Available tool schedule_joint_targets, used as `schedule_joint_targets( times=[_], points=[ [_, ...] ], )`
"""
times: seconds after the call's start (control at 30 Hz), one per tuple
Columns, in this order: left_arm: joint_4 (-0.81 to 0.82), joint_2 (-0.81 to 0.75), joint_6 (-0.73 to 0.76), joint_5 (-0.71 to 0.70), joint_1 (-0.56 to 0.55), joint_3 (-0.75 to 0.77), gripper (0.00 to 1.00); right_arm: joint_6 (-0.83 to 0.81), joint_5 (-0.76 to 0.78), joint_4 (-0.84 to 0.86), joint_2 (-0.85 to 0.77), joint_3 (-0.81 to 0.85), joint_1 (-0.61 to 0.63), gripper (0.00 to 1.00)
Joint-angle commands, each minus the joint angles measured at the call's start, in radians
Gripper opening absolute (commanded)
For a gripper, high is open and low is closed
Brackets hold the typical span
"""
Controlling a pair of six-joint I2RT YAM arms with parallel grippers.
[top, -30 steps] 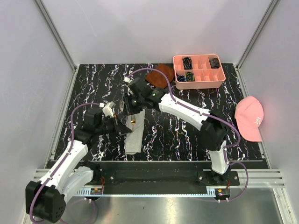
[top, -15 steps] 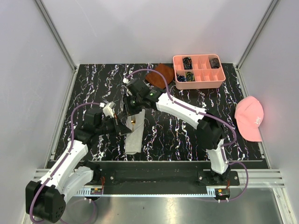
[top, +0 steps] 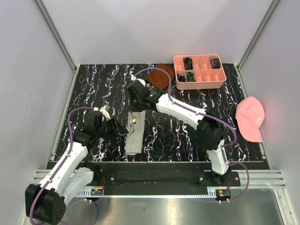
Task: Fold the napkin into a case and place the utensils inside
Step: Pass from the left arm to the right, then stuff the fork into the folded napkin.
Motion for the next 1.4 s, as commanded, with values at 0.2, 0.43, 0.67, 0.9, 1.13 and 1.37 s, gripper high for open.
schedule_joint_targets(
  times=[0.2,0.43,0.67,0.9,1.13,1.37],
  points=[
    [0.172,0.16,-0.048,0.119,-0.007,-0.099,0.04,0.068,0.282,-0.022,0.158,0.103,-0.02,0.0],
    [0.18,0.215,-0.051,0.118,-0.042,-0.119,0.0,0.066,0.3,-0.04,0.196,0.114,-0.02,0.0],
    [0.197,0.292,-0.06,0.106,-0.058,-0.136,0.0,0.108,0.251,-0.05,0.181,0.055,-0.019,0.0],
    [0.242,0.329,-0.077,0.095,-0.061,-0.153,0.0,0.137,0.21,-0.071,0.155,0.019,-0.014,0.0],
    [0.258,0.324,-0.079,0.086,-0.062,-0.17,0.0,0.169,0.193,-0.1,0.13,-0.01,0.009,0.0],
    [0.278,0.331,-0.082,0.083,-0.062,-0.176,0.0,0.195,0.161,-0.12,0.115,-0.027,0.029,0.0]
  ],
)
